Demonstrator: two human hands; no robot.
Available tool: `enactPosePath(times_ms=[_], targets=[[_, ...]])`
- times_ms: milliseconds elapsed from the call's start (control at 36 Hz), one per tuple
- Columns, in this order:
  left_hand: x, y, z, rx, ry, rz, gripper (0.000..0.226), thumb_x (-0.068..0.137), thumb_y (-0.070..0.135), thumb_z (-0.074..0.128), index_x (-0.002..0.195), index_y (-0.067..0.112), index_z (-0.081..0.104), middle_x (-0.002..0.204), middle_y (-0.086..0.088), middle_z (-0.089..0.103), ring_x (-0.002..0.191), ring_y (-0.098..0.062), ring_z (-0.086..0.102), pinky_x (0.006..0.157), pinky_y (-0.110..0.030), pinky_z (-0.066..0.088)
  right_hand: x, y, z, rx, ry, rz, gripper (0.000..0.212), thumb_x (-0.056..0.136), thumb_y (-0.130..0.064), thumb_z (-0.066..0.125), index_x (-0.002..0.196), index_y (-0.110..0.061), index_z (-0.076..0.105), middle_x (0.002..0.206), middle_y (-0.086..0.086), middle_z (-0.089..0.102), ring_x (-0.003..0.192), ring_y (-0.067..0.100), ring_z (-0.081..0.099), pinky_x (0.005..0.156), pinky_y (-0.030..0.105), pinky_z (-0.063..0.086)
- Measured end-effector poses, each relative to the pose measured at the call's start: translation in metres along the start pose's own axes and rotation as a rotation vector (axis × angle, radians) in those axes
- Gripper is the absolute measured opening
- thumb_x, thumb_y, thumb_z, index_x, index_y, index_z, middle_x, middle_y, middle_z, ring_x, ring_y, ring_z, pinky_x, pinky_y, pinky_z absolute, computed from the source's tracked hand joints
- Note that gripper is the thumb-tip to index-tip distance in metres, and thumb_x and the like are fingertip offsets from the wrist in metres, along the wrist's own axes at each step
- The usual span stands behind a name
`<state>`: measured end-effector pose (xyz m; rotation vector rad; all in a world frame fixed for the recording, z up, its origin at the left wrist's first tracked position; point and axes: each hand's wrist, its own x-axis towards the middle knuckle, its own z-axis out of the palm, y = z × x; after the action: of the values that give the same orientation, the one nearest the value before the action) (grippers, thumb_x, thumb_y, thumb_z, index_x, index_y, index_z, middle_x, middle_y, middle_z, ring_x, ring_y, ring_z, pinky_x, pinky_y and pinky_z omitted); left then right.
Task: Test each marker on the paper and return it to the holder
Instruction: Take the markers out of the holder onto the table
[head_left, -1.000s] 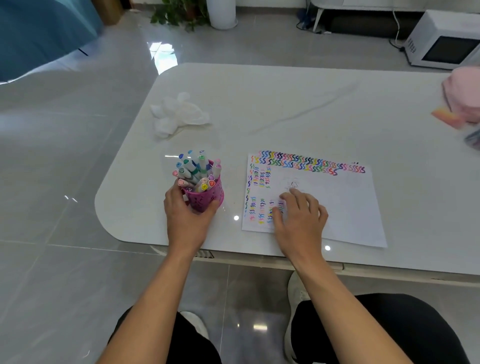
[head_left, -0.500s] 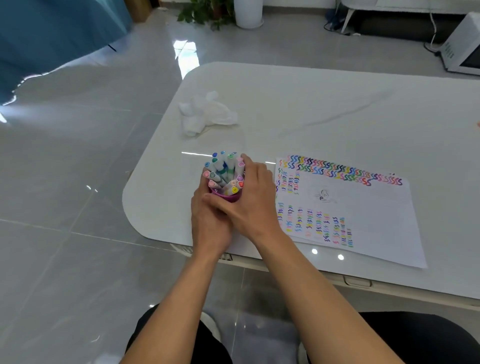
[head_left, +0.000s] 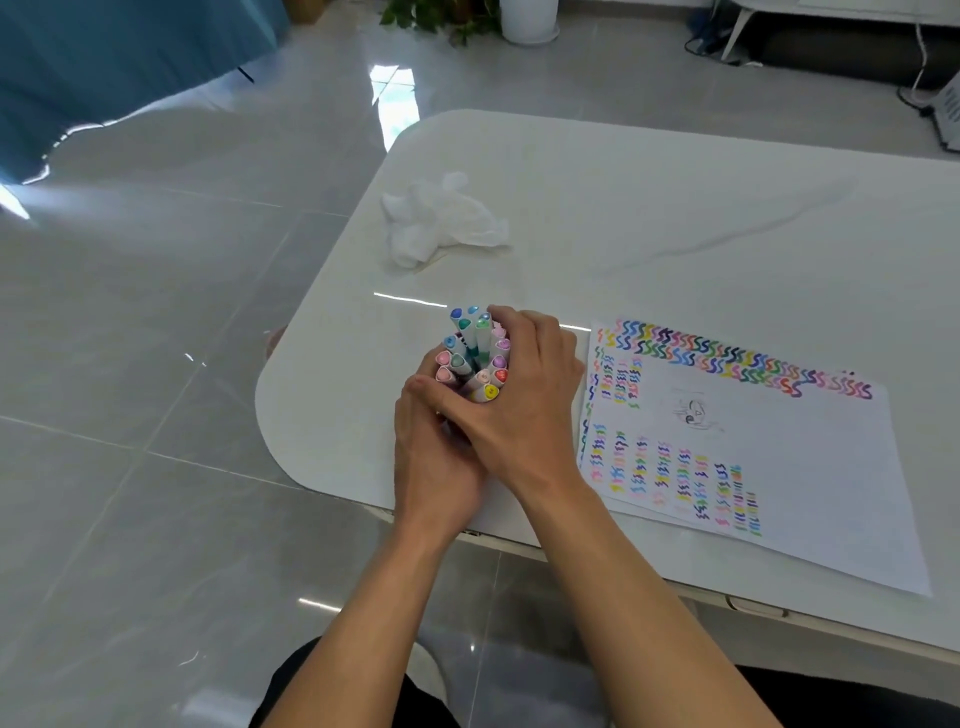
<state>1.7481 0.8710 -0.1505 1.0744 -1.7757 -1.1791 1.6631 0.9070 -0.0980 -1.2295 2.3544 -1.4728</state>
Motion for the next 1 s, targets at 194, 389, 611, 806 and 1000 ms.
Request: enactPosePath(times_ms=[194,389,611,806,1000], targets=[[0.005,-0.005,-0.003,-0.047,-0.059,-0.063,0.078,0.076,0.043,0.076,0.144,0.044,0.036,0.136,0.008,0.055,0.125,-0.017,0.058,0.099,-0.045,0.054,0.010,-0.008,0.003,-0.045,-0.027,-0.056,0.078,0.070,-0.066,0.085,0.130,-0.019,0.064,0.117,-0.003,0.060,0.116,0.019,0.049,0.099,0.037,0.038],[0.007,0.000,-0.006,-0.102,-0.060,-0.082,0.077,0.061,0.057,0.080,0.129,0.043,0.047,0.128,0.003,0.058,0.113,-0.007,0.064,0.088,-0.027,0.058,0.019,-0.012,0.006,-0.156,-0.033,-0.110,0.050,0.081,-0.058,0.078,0.111,-0.019,0.072,0.105,-0.001,0.062,0.101,0.021,0.058,0.092,0.036,0.036],[0.009,0.008,-0.013,-0.023,-0.082,-0.049,0.072,0.059,0.053,0.078,0.122,0.059,0.043,0.126,0.010,0.058,0.105,0.005,0.062,0.077,-0.011,0.054,0.028,-0.018,0.011,-0.172,-0.031,-0.153,0.035,0.083,-0.039,0.078,0.103,-0.012,0.069,0.093,0.003,0.063,0.073,0.024,0.054,0.071,0.036,0.044],[0.013,0.007,-0.017,0.069,-0.089,-0.058,0.078,0.060,0.059,0.069,0.131,0.042,0.043,0.121,0.014,0.058,0.103,0.014,0.058,0.071,0.001,0.044,0.029,-0.028,0.015,-0.268,-0.069,-0.135,0.031,0.089,-0.040,0.067,0.108,-0.016,0.070,0.094,0.000,0.060,0.080,0.022,0.056,0.063,0.034,0.043],[0.016,0.007,-0.023,0.063,-0.103,-0.045,0.069,0.062,0.057,0.071,0.121,0.068,0.036,0.124,0.018,0.059,0.103,0.014,0.059,0.071,0.000,0.045,0.030,-0.031,0.015,-0.310,-0.028,-0.175,0.019,0.090,-0.030,0.067,0.100,-0.014,0.068,0.089,-0.001,0.061,0.073,0.015,0.040,0.057,0.029,0.027]])
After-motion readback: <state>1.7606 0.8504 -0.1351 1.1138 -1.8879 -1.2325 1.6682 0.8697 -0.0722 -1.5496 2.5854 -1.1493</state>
